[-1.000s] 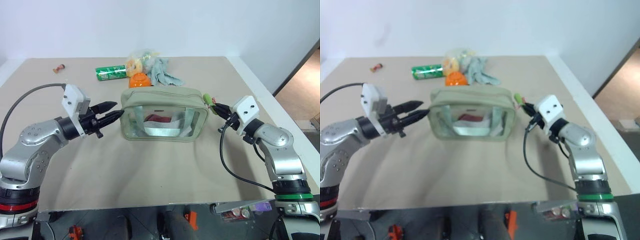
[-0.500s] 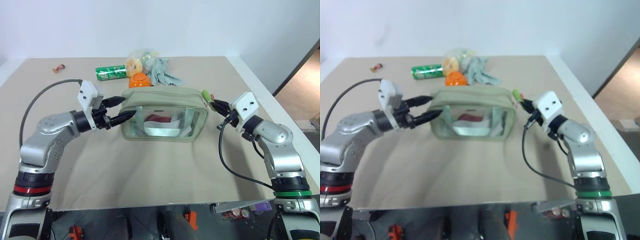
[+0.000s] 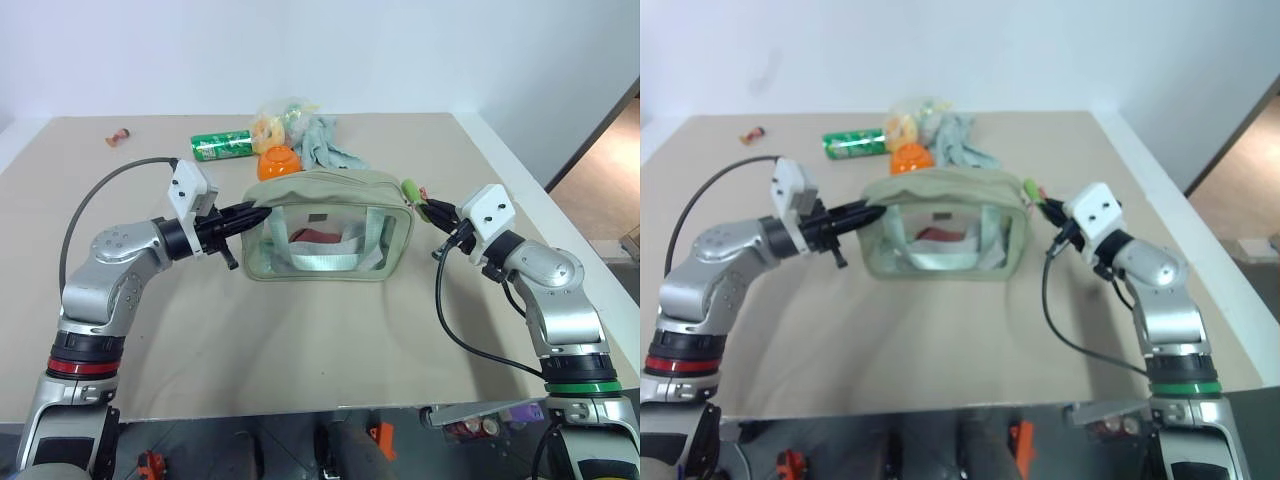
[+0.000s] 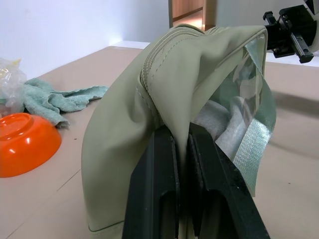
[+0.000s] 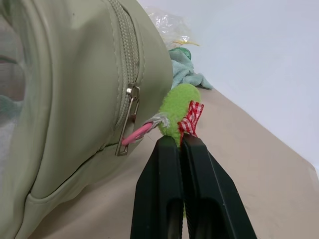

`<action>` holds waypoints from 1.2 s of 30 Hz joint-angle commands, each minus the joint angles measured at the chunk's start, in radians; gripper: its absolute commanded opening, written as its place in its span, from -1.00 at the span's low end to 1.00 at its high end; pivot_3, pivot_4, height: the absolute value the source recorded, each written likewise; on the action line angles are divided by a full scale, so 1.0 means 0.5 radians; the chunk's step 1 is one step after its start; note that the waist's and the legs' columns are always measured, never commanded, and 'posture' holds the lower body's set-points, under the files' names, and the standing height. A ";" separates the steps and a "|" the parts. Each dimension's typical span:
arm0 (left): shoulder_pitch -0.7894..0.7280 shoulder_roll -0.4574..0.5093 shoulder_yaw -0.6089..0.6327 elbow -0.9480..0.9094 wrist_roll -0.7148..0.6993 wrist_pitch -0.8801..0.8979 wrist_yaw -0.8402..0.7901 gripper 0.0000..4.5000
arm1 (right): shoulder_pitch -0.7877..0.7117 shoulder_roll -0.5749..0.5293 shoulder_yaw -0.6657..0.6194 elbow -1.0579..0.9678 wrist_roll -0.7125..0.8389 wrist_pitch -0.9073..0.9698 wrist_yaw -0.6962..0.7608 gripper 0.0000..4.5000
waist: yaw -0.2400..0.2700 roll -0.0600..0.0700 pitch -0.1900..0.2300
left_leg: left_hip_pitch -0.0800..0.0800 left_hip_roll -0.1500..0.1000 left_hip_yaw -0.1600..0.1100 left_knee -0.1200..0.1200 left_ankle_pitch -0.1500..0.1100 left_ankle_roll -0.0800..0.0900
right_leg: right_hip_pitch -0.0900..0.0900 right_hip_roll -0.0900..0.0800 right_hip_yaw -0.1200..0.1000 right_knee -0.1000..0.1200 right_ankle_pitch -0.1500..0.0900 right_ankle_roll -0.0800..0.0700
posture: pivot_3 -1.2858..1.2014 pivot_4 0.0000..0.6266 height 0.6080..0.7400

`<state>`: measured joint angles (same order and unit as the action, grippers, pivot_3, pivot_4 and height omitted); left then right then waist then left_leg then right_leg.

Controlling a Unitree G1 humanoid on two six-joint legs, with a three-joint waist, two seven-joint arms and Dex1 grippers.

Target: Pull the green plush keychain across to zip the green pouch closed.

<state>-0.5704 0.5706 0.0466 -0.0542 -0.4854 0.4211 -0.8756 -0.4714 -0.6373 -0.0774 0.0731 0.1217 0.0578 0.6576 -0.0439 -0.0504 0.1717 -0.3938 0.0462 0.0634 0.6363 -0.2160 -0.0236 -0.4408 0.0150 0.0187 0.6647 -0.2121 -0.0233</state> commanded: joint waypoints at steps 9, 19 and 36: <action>0.005 0.052 0.085 -0.064 0.063 -0.069 0.071 -0.97 | 0.024 -0.117 -0.184 0.008 0.027 -0.011 -0.027 -1.00 | 0.000 0.000 0.000 | 0.000 0.000 0.000 0.000 0.000 0.000 | 0.000 0.000 0.000 0.000 0.000 0.000 | 0.03 -0.52 1.00; 0.047 0.067 0.095 -0.124 0.055 -0.051 0.079 -0.97 | 0.202 -0.214 -0.277 0.027 -0.039 -0.039 -0.107 -1.00 | 0.001 0.000 0.000 | 0.001 0.000 0.001 0.000 0.000 0.000 | 0.001 0.002 -0.002 0.000 0.000 0.000 | 0.03 -0.52 1.00; 0.104 0.093 0.089 -0.144 0.087 -0.064 0.054 -0.97 | 0.471 -0.352 -0.427 0.169 -0.135 -0.216 -0.325 -1.00 | 0.005 0.000 0.000 | 0.001 -0.001 0.000 0.002 0.001 -0.001 | 0.002 0.000 0.001 0.000 0.001 0.003 | 0.03 -0.52 1.00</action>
<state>-0.5253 0.5770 0.0363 -0.1257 -0.4598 0.3996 -0.8688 -0.2564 -0.7696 -0.1665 0.1109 0.0728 -0.0726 0.5571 -0.0416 -0.0505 0.1716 -0.3932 0.0460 0.0637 0.6373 -0.2157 -0.0240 -0.4398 0.0152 0.0189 0.6648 -0.2115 -0.0217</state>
